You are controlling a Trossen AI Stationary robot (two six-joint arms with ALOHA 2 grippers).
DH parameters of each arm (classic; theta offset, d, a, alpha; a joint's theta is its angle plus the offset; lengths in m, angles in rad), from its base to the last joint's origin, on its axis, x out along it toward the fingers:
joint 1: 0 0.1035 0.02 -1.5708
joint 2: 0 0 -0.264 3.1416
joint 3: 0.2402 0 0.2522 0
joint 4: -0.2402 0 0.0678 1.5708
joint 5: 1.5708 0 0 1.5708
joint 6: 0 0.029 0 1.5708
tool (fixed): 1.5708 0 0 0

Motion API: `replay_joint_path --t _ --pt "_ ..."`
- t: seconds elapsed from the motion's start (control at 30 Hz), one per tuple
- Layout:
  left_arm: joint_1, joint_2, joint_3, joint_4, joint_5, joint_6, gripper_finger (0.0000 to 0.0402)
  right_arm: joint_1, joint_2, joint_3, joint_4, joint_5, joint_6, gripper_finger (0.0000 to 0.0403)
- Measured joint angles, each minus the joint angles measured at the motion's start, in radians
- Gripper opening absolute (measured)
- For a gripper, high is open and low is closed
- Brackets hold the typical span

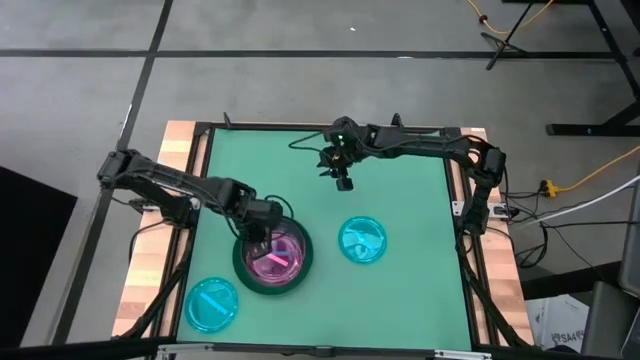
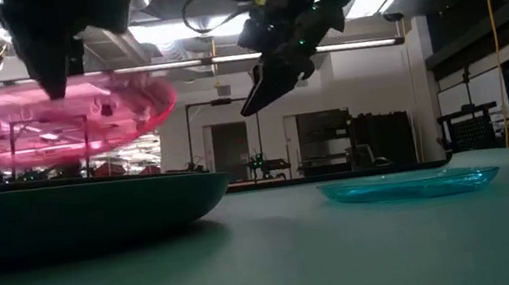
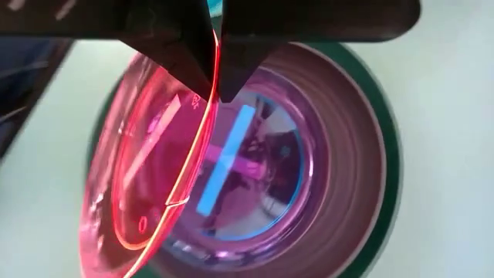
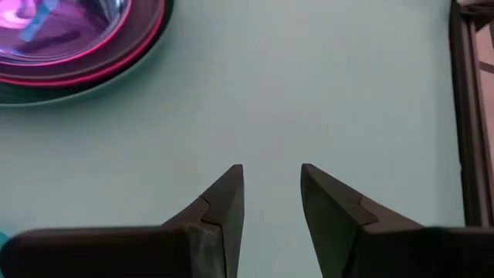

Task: Stack plastic plates
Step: Stack the light pink plate on top of the stacked light blue plate

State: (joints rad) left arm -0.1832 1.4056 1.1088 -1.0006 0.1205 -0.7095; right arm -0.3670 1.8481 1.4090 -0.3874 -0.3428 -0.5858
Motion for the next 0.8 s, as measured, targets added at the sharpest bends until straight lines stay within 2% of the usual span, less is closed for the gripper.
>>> replay_joint_path --t 0.2,0.8 --pt "0.012 0.052 0.0 -0.032 0.0 0.065 0.0 0.029 0.0 0.0 -0.001 0.0 0.0 0.012" --pt "0.067 0.144 0.0 -0.033 -0.067 0.068 0.0 0.036 0.0 0.0 -0.006 0.002 0.0 0.012"
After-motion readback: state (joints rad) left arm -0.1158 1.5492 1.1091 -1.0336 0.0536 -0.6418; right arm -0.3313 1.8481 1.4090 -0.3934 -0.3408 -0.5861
